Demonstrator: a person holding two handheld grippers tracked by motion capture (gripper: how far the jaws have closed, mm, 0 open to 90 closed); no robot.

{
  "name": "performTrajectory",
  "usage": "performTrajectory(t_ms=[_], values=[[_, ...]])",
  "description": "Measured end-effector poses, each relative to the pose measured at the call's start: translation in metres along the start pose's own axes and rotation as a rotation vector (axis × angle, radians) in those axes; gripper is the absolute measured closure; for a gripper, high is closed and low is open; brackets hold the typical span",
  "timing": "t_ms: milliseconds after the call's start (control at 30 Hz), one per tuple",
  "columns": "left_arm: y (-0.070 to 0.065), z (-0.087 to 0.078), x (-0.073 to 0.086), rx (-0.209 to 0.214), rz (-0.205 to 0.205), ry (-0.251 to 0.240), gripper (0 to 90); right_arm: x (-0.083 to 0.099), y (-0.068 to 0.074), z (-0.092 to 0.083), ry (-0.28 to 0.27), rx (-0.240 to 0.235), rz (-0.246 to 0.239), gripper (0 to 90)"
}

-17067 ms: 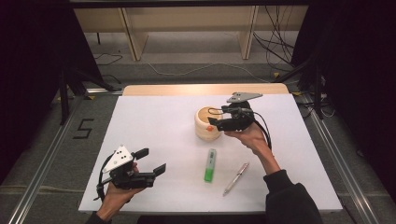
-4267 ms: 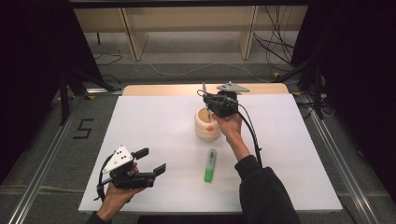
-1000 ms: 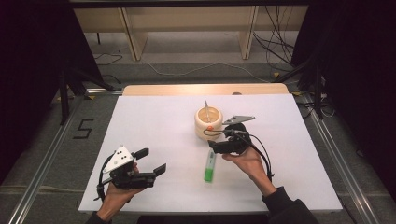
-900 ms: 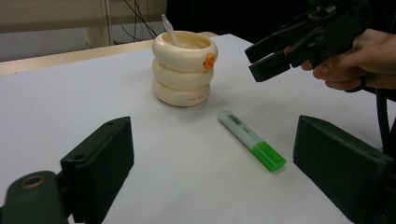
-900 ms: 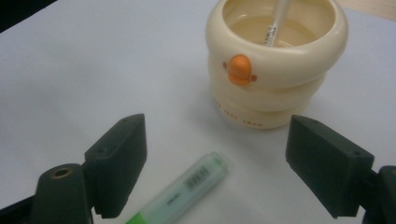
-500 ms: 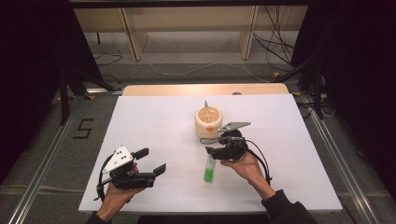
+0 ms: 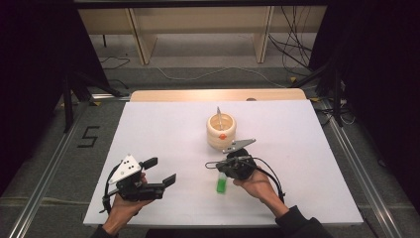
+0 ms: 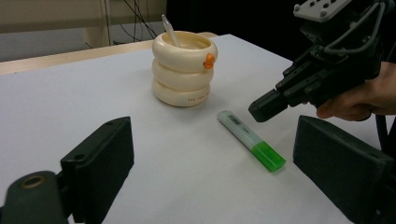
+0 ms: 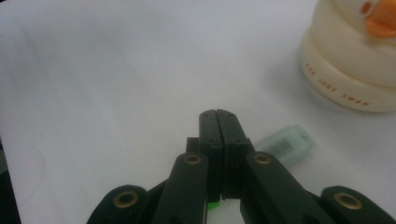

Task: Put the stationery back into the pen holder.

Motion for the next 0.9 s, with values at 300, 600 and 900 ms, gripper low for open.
performTrajectory(t_ms=[300,600,900], values=[[0.0,0.0,0.0,0.0,0.001,0.0,11.9,0.008,0.016,0.017,0.073,-0.019,-0.051,90.0],[0.0,0.0,0.0,-0.001,0.001,0.0,11.8,0.016,0.023,0.028,0.122,-0.021,-0.093,90.0],[0.0,0.0,0.0,0.0,-0.001,-0.001,11.9,0.023,0.028,0.031,0.156,-0.017,-0.128,90.0]])
Point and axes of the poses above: each handheld gripper's, and its own axes: z roughly forward along the jaws, x roughly out of its underside, y roughly to its left, the point moved 4 cm from there along z, roughly forward along the jaws, and after that the axes turned 9 degrees about y, right-handed, at the moved point
